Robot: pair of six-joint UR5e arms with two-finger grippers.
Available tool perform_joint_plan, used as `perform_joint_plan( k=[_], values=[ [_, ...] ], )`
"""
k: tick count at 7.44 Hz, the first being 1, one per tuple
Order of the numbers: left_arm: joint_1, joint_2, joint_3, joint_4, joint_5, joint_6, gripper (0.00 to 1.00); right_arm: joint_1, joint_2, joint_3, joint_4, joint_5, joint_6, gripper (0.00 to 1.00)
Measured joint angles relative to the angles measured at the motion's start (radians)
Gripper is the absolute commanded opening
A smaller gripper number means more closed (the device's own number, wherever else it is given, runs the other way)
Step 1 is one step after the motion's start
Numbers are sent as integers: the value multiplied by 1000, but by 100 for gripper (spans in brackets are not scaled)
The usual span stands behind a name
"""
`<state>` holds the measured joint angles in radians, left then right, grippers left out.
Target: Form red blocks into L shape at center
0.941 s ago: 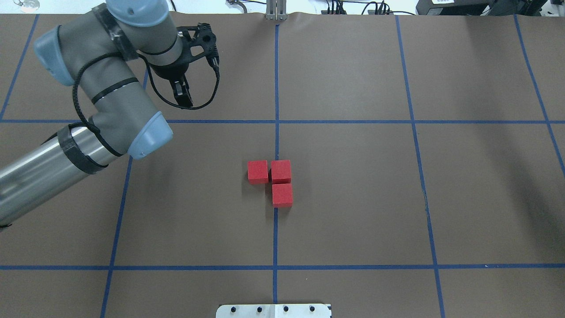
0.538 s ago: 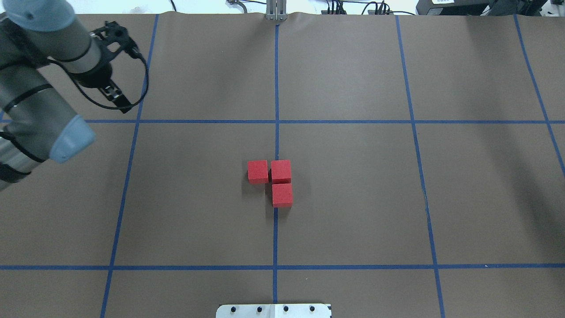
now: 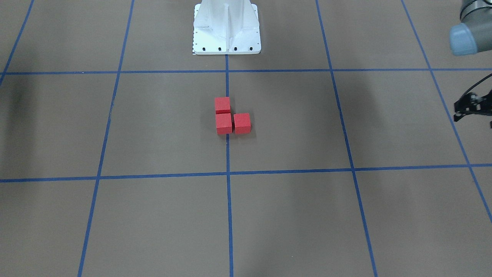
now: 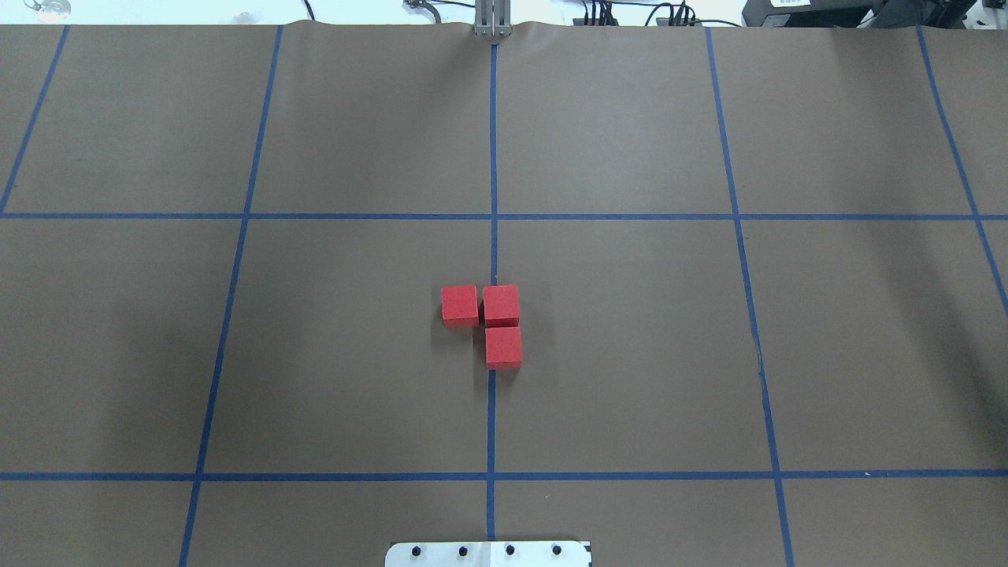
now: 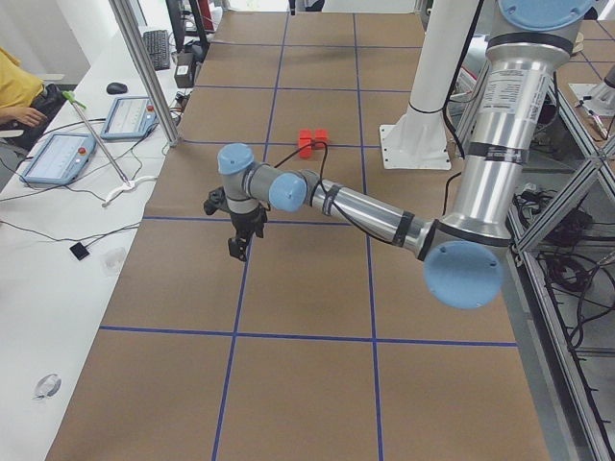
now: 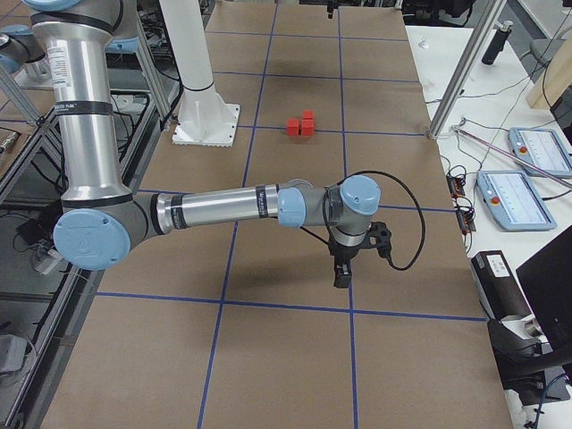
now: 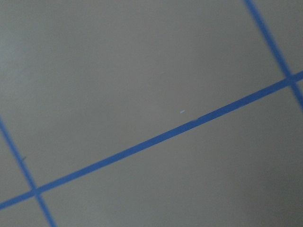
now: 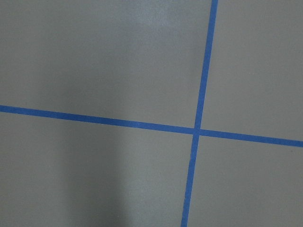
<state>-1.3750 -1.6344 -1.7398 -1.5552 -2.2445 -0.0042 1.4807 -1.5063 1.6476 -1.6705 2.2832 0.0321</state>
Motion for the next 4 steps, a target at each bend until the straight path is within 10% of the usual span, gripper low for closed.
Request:
perform_joint_plan(
  k=[4],
  values=[
    [-235,196,-46,-2,-109,114,100,49,-28,2,1,-1,6,99]
  ],
)
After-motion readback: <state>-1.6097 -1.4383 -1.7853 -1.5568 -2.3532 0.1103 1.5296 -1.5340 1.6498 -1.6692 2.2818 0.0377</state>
